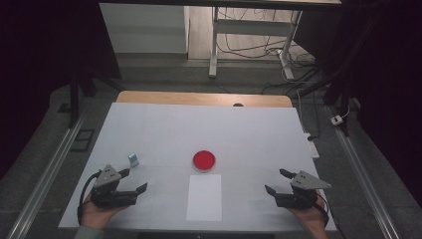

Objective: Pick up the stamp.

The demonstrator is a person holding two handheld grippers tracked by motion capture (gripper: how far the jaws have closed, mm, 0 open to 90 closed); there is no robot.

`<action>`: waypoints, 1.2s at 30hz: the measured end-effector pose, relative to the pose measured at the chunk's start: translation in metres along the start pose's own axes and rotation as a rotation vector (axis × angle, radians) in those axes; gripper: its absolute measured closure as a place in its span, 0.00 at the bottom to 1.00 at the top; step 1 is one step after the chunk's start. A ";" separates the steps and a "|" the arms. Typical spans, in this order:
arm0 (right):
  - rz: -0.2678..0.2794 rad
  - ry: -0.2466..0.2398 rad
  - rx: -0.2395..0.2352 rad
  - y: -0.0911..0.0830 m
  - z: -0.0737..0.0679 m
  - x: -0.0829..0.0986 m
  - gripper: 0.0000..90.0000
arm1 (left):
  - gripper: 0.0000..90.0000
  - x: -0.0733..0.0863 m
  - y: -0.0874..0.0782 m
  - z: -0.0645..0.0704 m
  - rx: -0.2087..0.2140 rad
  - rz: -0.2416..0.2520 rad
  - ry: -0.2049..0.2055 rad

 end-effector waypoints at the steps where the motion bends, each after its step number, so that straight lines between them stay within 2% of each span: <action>1: 0.000 -0.001 -0.001 0.000 0.000 0.000 0.23 | 0.19 0.000 0.000 0.000 -0.001 0.000 0.000; 8: -0.005 -0.005 0.001 0.001 0.000 0.000 0.24 | 0.19 -0.002 0.000 0.000 -0.002 0.002 0.000; 17: -0.009 -0.003 -0.003 0.002 -0.001 0.000 0.25 | 0.20 -0.013 -0.006 0.002 -0.015 0.024 0.015; 27: -0.009 0.000 -0.011 0.002 -0.001 0.000 0.25 | 0.20 -0.035 -0.009 0.000 -0.040 0.025 0.019; 34: -0.014 0.001 -0.011 0.002 -0.003 -0.001 0.26 | 0.21 -0.049 -0.006 -0.006 -0.045 0.023 0.001; 36: -0.001 0.006 -0.009 0.002 -0.003 -0.002 0.26 | 0.21 -0.052 -0.005 -0.009 -0.047 0.018 -0.001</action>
Point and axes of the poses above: each handheld gripper's, and its own axes: y roughly forward along the jaws, x roughly out of its underside, z roughly to its right, the point moved 4 cm from there along y, roughly forward along the jaws, and after that the axes turned 10 degrees about -y, right-handed, at the moved point
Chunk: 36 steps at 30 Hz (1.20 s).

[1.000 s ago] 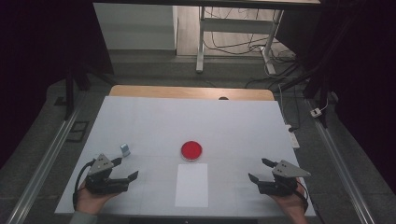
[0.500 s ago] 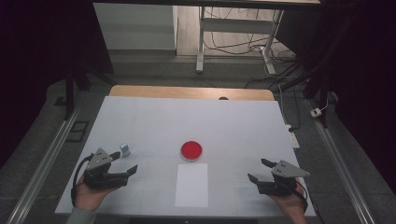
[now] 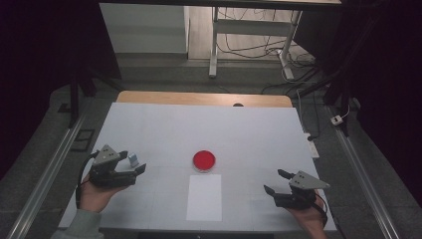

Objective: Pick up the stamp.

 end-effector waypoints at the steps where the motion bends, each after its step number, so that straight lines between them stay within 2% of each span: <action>1: -0.003 -0.002 0.001 0.000 0.000 0.000 0.26 | 0.22 -0.002 0.002 -0.003 -0.010 -0.008 -0.002; 5: -0.011 -0.003 -0.001 0.001 0.000 0.000 0.26 | 0.22 -0.003 0.007 -0.010 -0.024 -0.020 -0.018; 7: -0.011 -0.003 0.000 0.001 0.000 0.001 0.26 | 0.22 -0.004 0.013 -0.016 -0.061 -0.031 -0.018; 11: -0.008 -0.003 0.000 0.001 0.000 0.001 0.26 | 0.24 -0.005 0.021 -0.026 -0.094 -0.052 -0.004; 12: -0.010 -0.004 0.001 0.001 0.000 0.001 0.26 | 0.24 -0.005 0.021 -0.026 -0.094 -0.052 -0.004; 14: -0.014 -0.004 -0.002 0.001 0.000 0.001 0.26 | 0.26 -0.005 0.025 -0.037 -0.076 -0.067 -0.024; 17: -0.022 -0.007 -0.004 0.002 0.000 0.002 0.26 | 0.27 -0.005 0.027 -0.042 -0.083 -0.075 -0.030; 21: -0.019 -0.006 -0.009 0.002 -0.001 0.002 0.26 | 0.30 -0.004 0.030 -0.047 -0.091 -0.081 -0.020; 26: -0.010 0.002 -0.021 0.002 -0.002 0.000 0.26 | 0.36 0.000 0.038 -0.051 -0.092 -0.107 0.015; 32: -0.024 0.003 -0.026 0.003 -0.002 0.003 0.26 | 0.41 0.004 0.041 -0.055 -0.100 -0.113 0.018; 36: -0.020 0.004 -0.024 0.003 -0.002 0.002 0.26 | 0.44 0.007 0.043 -0.058 -0.089 -0.127 0.018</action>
Point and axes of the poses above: each handheld gripper's, and its own axes: y roughly forward along the jaws, x roughly out of its underside, z roughly to its right, the point moved 4 cm from there along y, roughly forward along the jaws, and after that the axes turned 10 degrees about -y, right-handed, at the moved point
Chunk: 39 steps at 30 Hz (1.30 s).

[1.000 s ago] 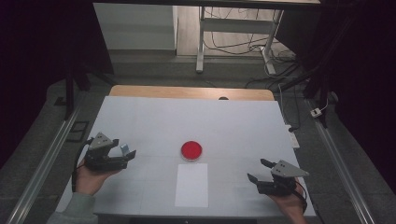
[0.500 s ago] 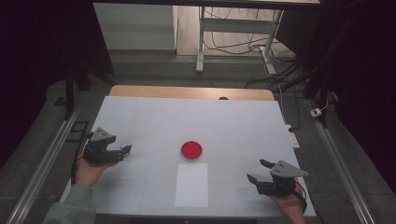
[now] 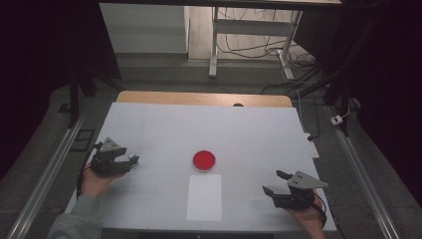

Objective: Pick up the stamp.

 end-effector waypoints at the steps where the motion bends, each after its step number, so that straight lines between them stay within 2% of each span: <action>1: -0.001 -0.003 0.003 0.000 0.000 0.000 0.26 | 0.45 0.000 0.001 0.000 0.002 -0.002 0.000; 14: -0.002 -0.001 0.006 0.001 0.000 0.000 0.26 | 0.63 0.002 0.012 -0.001 0.001 -0.044 0.037; 20: -0.009 -0.003 0.012 0.000 0.000 0.001 0.26 | 0.71 0.003 0.015 -0.003 0.001 -0.049 0.042; 26: -0.011 -0.003 0.014 0.000 0.001 0.001 0.27 | 0.83 0.007 0.015 -0.006 0.019 -0.032 0.040; 29: -0.012 -0.003 0.016 0.000 0.000 0.001 0.27 | 0.84 0.008 0.015 -0.007 0.019 -0.026 0.030; 34: -0.012 -0.002 0.017 0.000 0.000 0.001 0.27 | 0.84 0.008 0.013 -0.006 0.003 -0.020 0.040; 39: -0.018 -0.004 0.035 0.000 0.001 0.002 0.27 | 0.84 0.007 0.007 -0.002 0.001 0.019 0.037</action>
Point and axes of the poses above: each handheld gripper's, and its own axes: y roughly forward along the jaws, x roughly out of its underside, z roughly to its right, the point moved 4 cm from there along y, roughly forward along the jaws, and after that the axes turned 10 degrees about -y, right-handed, at the moved point
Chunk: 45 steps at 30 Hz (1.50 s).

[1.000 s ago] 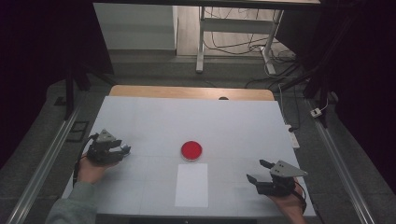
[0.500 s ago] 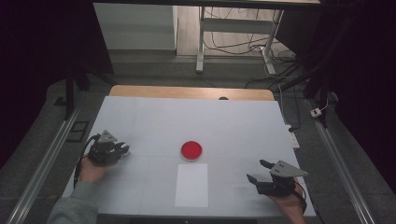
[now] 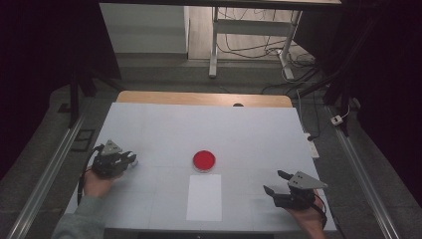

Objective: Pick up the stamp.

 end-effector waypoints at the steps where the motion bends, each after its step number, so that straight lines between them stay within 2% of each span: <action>1: 0.003 0.000 0.002 0.000 0.000 0.000 0.27 | 0.84 0.001 -0.001 0.000 0.005 0.010 -0.006; 5: 0.004 0.007 0.010 -0.001 0.002 0.001 0.27 | 0.84 0.003 -0.004 0.003 0.027 0.044 -0.038; 12: 0.007 0.011 0.012 -0.001 0.002 0.001 0.28 | 0.84 0.005 -0.008 0.009 0.046 0.068 -0.042; 14: 0.006 0.011 0.010 0.001 0.002 0.001 0.28 | 0.84 0.004 -0.012 0.010 0.074 0.080 -0.055; 15: 0.006 0.012 0.013 0.000 0.002 0.001 0.28 | 0.84 0.004 -0.012 0.010 0.074 0.080 -0.055; 20: 0.023 0.015 0.016 -0.002 0.002 0.002 0.28 | 0.84 0.004 -0.025 0.013 0.129 0.124 -0.103; 22: 0.024 0.018 0.016 -0.002 0.002 0.002 0.28 | 0.84 0.002 -0.027 0.015 0.149 0.131 -0.109; 24: 0.029 0.019 0.015 -0.002 0.002 0.001 0.28 | 0.84 0.002 -0.027 0.017 0.150 0.132 -0.108; 27: 0.023 0.005 0.036 -0.002 0.001 0.001 0.30 | 0.84 -0.001 -0.030 0.022 0.185 0.147 -0.118; 35: 0.018 0.022 0.035 -0.001 0.003 0.003 0.29 | 0.84 -0.006 -0.036 0.028 0.209 0.163 -0.118; 38: 0.026 0.016 0.032 -0.002 0.001 0.002 0.29 | 0.84 -0.006 -0.037 0.032 0.203 0.161 -0.104; 40: 0.027 0.014 0.030 -0.002 0.000 0.001 0.30 | 0.84 -0.008 -0.038 0.038 0.222 0.164 -0.097; 45: 0.026 0.007 0.037 0.000 -0.001 0.001 0.30 | 0.84 -0.012 -0.040 0.044 0.235 0.167 -0.079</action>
Point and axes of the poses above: each handheld gripper's, and its own axes: y roughly forward along the jaws, x roughly out of its underside, z roughly to its right, the point moved 4 cm from there along y, roughly forward along the jaws, and after that the axes turned 10 degrees about -y, right-handed, at the moved point
